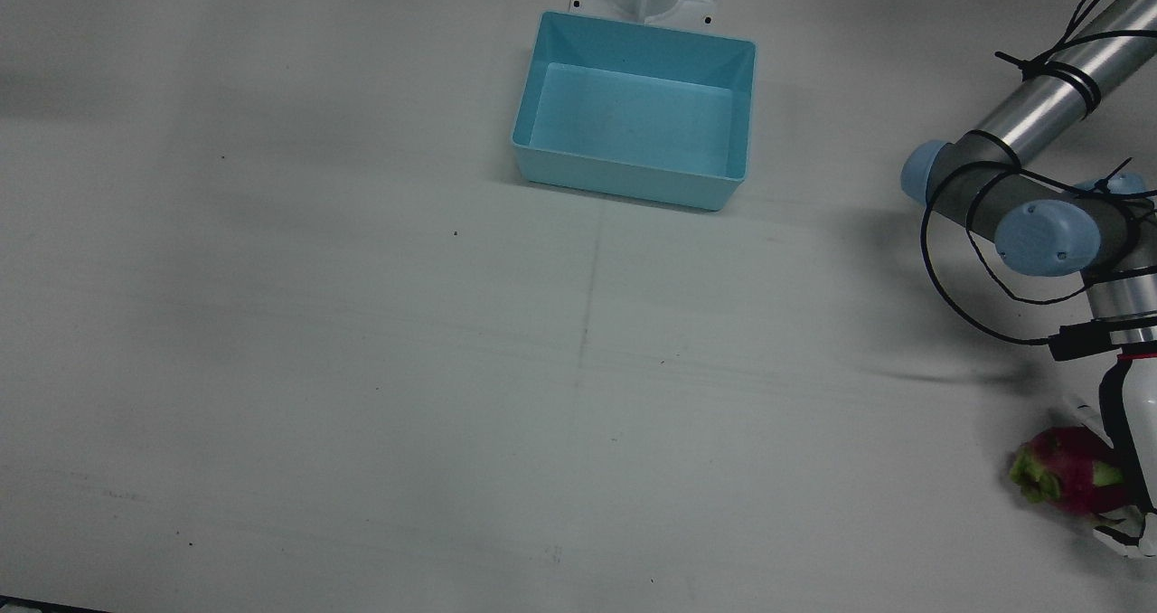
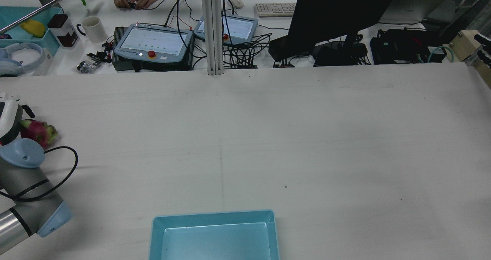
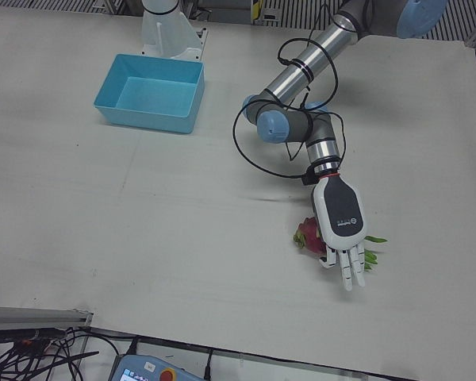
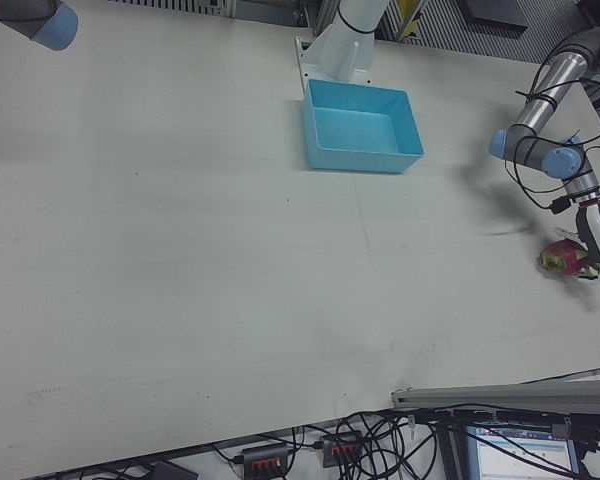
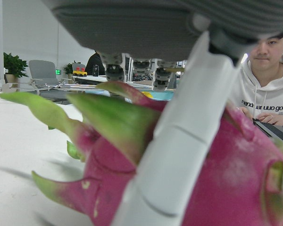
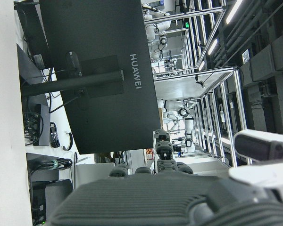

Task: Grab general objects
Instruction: 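Close the left hand firmly on the dragon fruit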

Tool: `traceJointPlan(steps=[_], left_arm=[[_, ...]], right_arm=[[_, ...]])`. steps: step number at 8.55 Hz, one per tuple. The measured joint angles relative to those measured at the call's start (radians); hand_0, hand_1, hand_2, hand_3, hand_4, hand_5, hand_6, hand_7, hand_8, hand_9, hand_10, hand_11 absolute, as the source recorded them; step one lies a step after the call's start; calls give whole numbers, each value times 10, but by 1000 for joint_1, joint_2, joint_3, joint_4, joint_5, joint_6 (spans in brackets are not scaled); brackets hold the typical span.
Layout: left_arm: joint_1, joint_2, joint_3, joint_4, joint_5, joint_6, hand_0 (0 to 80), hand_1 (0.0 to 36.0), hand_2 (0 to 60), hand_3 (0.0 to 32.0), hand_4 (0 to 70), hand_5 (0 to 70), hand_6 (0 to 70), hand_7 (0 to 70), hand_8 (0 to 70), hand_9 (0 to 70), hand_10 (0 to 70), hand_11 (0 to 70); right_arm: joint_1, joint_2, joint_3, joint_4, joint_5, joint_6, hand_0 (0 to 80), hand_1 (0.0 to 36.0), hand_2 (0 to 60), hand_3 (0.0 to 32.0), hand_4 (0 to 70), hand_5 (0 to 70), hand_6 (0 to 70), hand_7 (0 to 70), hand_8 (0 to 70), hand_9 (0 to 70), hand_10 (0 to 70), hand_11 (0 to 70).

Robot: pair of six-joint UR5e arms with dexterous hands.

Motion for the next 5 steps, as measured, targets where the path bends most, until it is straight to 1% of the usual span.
traceJointPlan(steps=[1, 2, 3, 4, 5], left_arm=[[1, 1, 6, -6, -2, 1, 478, 305, 600, 0, 294, 392, 234, 280, 143, 176, 103, 166], [14, 2, 14, -13, -7, 1, 474, 300, 600, 0, 299, 397, 243, 284, 151, 187, 109, 173], [33, 2, 20, -17, -18, 1, 477, 290, 600, 0, 306, 405, 241, 276, 150, 189, 110, 175], [49, 2, 22, -17, -27, 0, 479, 280, 600, 0, 297, 369, 208, 227, 126, 156, 91, 148], [57, 2, 23, -16, -33, 0, 478, 278, 600, 0, 300, 375, 193, 209, 114, 139, 73, 121]], right_arm=[[0, 0, 0, 0, 0, 0, 0, 0, 0, 0, 0, 0, 0, 0, 0, 0, 0, 0], [0, 0, 0, 0, 0, 0, 0, 0, 0, 0, 0, 0, 0, 0, 0, 0, 0, 0], [0, 0, 1, 0, -1, 0, 0, 0, 0, 0, 0, 0, 0, 0, 0, 0, 0, 0], [0, 0, 1, 0, -1, 0, 0, 0, 0, 0, 0, 0, 0, 0, 0, 0, 0, 0], [0, 0, 1, -1, -1, 0, 0, 0, 0, 0, 0, 0, 0, 0, 0, 0, 0, 0]])
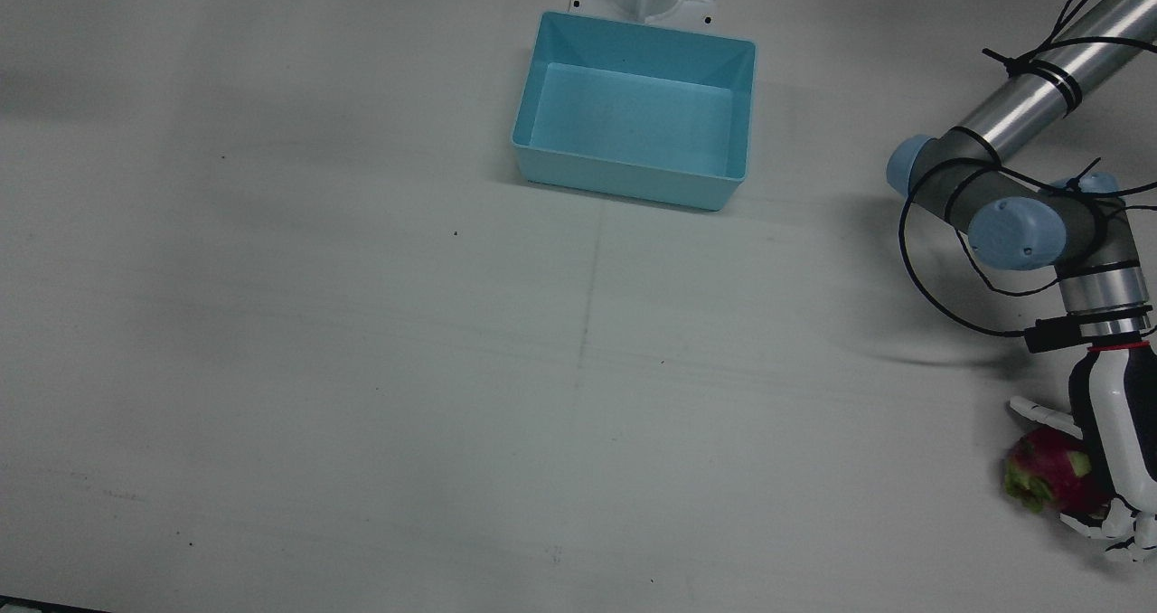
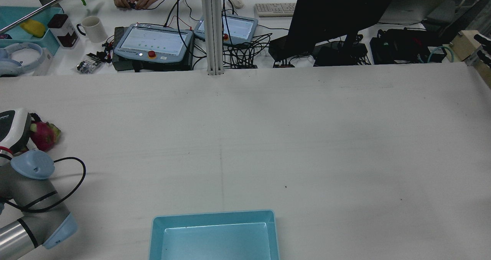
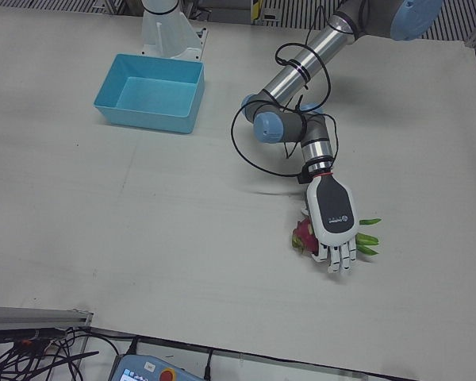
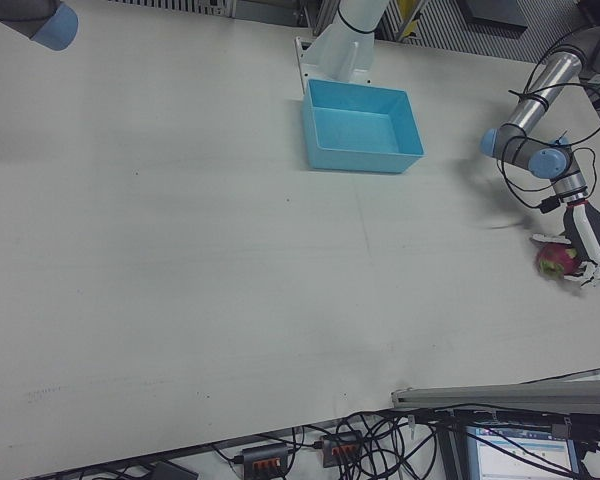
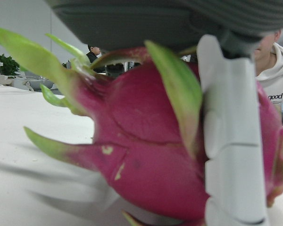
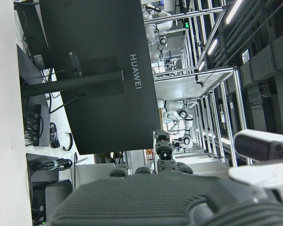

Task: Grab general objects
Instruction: 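Close the left hand firmly on the dragon fruit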

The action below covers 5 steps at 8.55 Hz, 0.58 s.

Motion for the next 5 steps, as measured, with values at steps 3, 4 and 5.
traceJointPlan(steps=[3, 4, 5], left_arm=[[3, 0, 1, 9, -8, -2, 464, 252, 600, 0, 292, 676, 295, 426, 200, 287, 220, 332], [1, 2, 2, 10, -11, -4, 460, 205, 600, 0, 304, 700, 370, 558, 270, 388, 323, 468], [-2, 3, 2, 14, -13, -8, 436, 160, 600, 0, 321, 700, 499, 700, 378, 509, 480, 679]], right_arm=[[0, 0, 0, 0, 0, 0, 0, 0, 0, 0, 0, 0, 0, 0, 0, 0, 0, 0], [0, 0, 0, 0, 0, 0, 0, 0, 0, 0, 0, 0, 0, 0, 0, 0, 0, 0], [0, 0, 0, -1, 0, 0, 0, 0, 0, 0, 0, 0, 0, 0, 0, 0, 0, 0]])
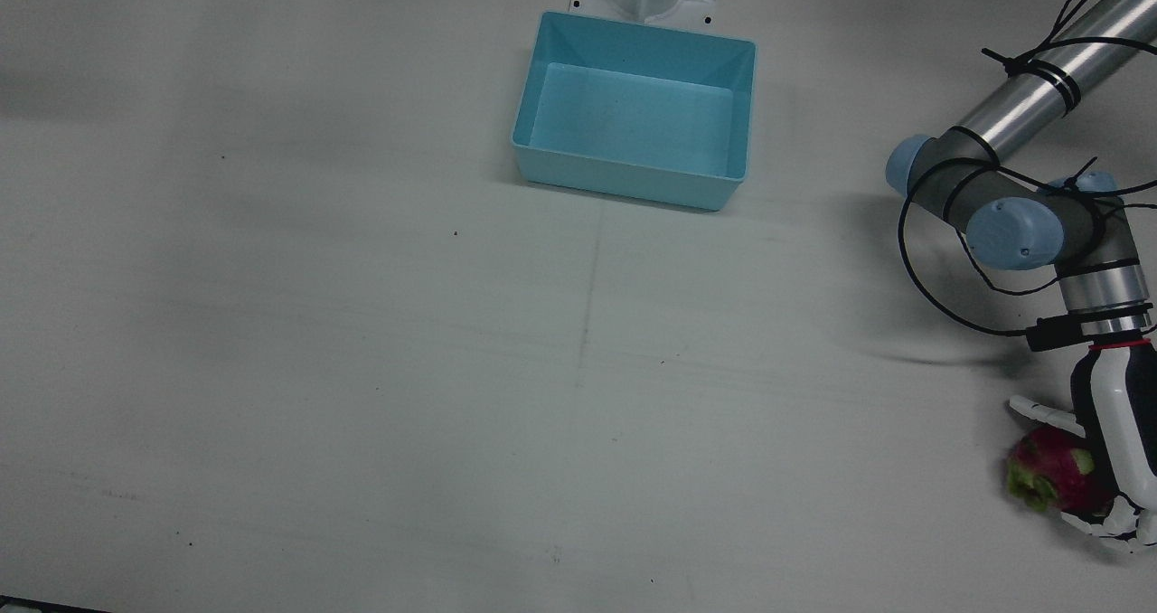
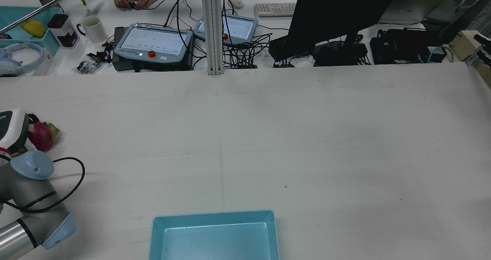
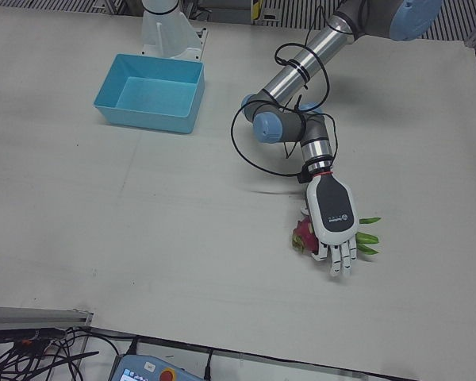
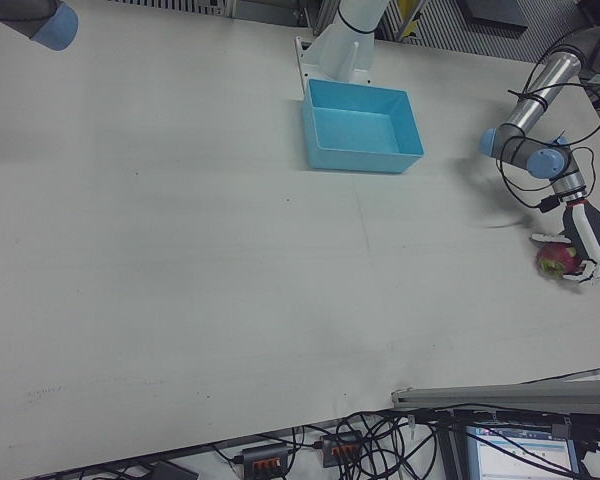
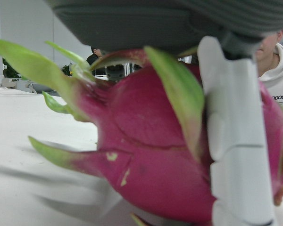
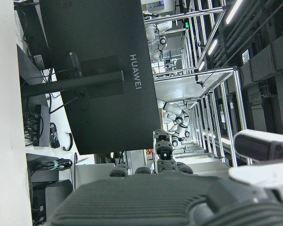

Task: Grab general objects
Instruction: 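Close the left hand firmly on the dragon fruit, then lift the dragon fruit off the table with the left hand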

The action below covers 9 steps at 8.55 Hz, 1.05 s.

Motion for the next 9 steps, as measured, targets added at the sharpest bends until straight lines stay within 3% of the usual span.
traceJointPlan(steps=[1, 2, 3, 4, 6, 8, 9], left_arm=[[-6, 1, -1, 9, -1, -4, 447, 175, 600, 0, 332, 700, 700, 700, 556, 685, 690, 700], [-14, 1, -1, 15, 0, -7, 484, 216, 600, 0, 355, 700, 700, 700, 674, 700, 700, 700], [-20, 1, -3, 25, 0, -17, 768, 316, 600, 0, 547, 700, 700, 700, 700, 700, 700, 700], [-24, 1, -9, 46, 0, -35, 800, 291, 600, 0, 700, 700, 700, 700, 700, 700, 700, 700], [-34, 0, -68, 114, -1, -81, 800, 301, 600, 0, 682, 700, 700, 700, 700, 700, 700, 700], [-75, 0, -173, 167, 4, -97, 800, 308, 600, 0, 646, 700, 700, 700, 700, 700, 700, 700], [-106, 0, -237, 177, 16, -99, 800, 295, 600, 0, 635, 700, 700, 700, 700, 700, 700, 700]], right_arm=[[0, 0, 0, 0, 0, 0, 0, 0, 0, 0, 0, 0, 0, 0, 0, 0, 0, 0], [0, 0, 0, 0, 0, 0, 0, 0, 0, 0, 0, 0, 0, 0, 0, 0, 0, 0], [0, 0, 0, 0, 0, 0, 0, 0, 0, 0, 0, 0, 0, 0, 0, 0, 0, 0], [0, 0, 0, 0, 0, 0, 0, 0, 0, 0, 0, 0, 0, 0, 0, 0, 0, 0], [0, 0, 0, 0, 0, 0, 0, 0, 0, 0, 0, 0, 0, 0, 0, 0, 0, 0], [0, 0, 0, 0, 0, 0, 0, 0, 0, 0, 0, 0, 0, 0, 0, 0, 0, 0], [0, 0, 0, 0, 0, 0, 0, 0, 0, 0, 0, 0, 0, 0, 0, 0, 0, 0]])
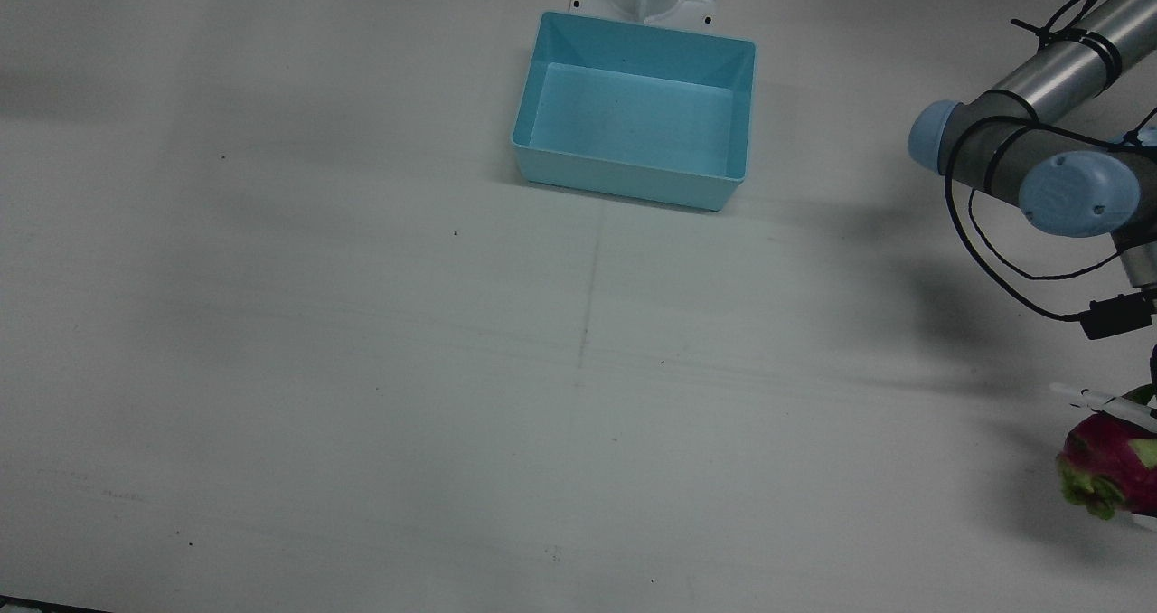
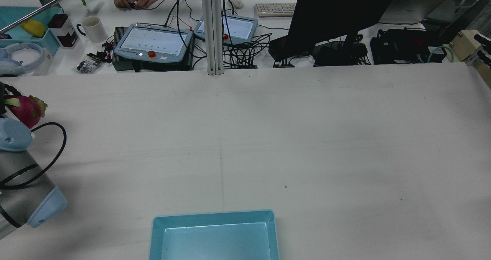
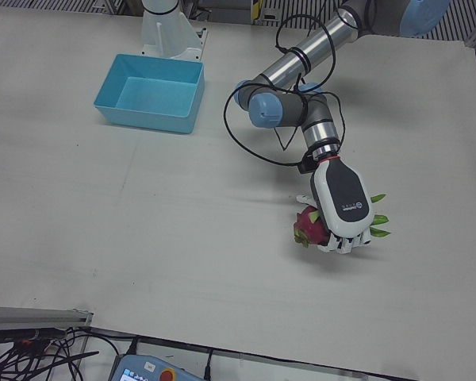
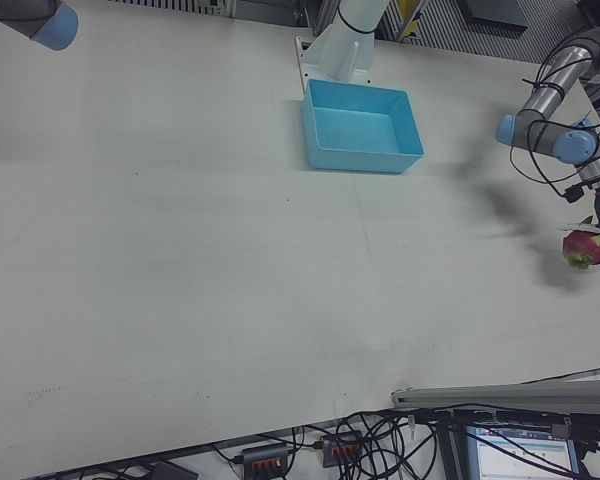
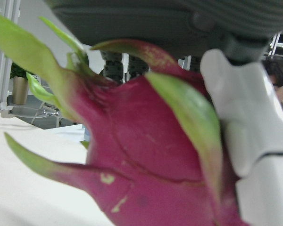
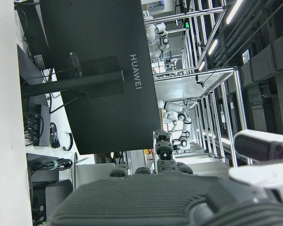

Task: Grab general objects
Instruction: 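Lift the dragon fruit off the table with the left hand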

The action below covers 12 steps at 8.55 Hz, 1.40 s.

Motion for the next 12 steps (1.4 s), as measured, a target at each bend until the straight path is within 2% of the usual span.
traceJointPlan(steps=[2, 3, 4, 5, 6, 8, 10, 11, 12], left_arm=[[-63, 3, -100, -22, 65, 0, 773, 250, 600, 0, 615, 700, 700, 700, 700, 700, 700, 700], [-93, 4, -148, -58, 131, 1, 677, 230, 600, 0, 586, 700, 700, 700, 700, 700, 700, 700], [-123, 1, -197, -114, 221, 3, 620, 205, 600, 0, 561, 700, 700, 700, 700, 700, 700, 700], [-146, -3, -225, -184, 318, 5, 606, 197, 600, 0, 568, 700, 700, 700, 700, 700, 700, 700], [-163, -6, -242, -263, 422, 8, 584, 168, 600, 0, 620, 700, 700, 700, 700, 700, 700, 700], [-173, -7, -311, -348, 592, 24, 565, 160, 600, 0, 678, 700, 700, 700, 700, 700, 700, 700], [-175, -40, -392, -333, 713, 42, 555, 154, 600, 0, 700, 700, 700, 700, 700, 700, 700, 700], [-176, -111, -425, -267, 788, 78, 562, 163, 600, 0, 700, 700, 700, 700, 700, 700, 700, 700], [-170, -193, -441, -185, 854, 137, 561, 156, 600, 0, 700, 700, 700, 700, 700, 700, 700, 700]], right_arm=[[0, 0, 0, 0, 0, 0, 0, 0, 0, 0, 0, 0, 0, 0, 0, 0, 0, 0], [0, 0, 0, 0, 0, 0, 0, 0, 0, 0, 0, 0, 0, 0, 0, 0, 0, 0], [0, 0, 0, 0, 0, 0, 0, 0, 0, 0, 0, 0, 0, 0, 0, 0, 0, 0], [-1, 0, 0, 0, 0, 0, 0, 0, 0, 0, 0, 0, 0, 0, 0, 0, 0, 0], [-1, 0, 0, 0, 0, 0, 0, 0, 0, 0, 0, 0, 0, 0, 0, 0, 0, 0], [-1, 0, -2, 0, 0, 0, 0, 0, 0, 0, 0, 0, 0, 0, 0, 0, 0, 0], [-2, 0, -3, 0, 0, 0, 0, 0, 0, 0, 0, 0, 0, 0, 0, 0, 0, 0], [-2, 0, -3, 1, 1, 0, 0, 0, 0, 0, 0, 0, 0, 0, 0, 0, 0, 0], [-2, 0, -4, 1, 1, 0, 0, 0, 0, 0, 0, 0, 0, 0, 0, 0, 0, 0]])
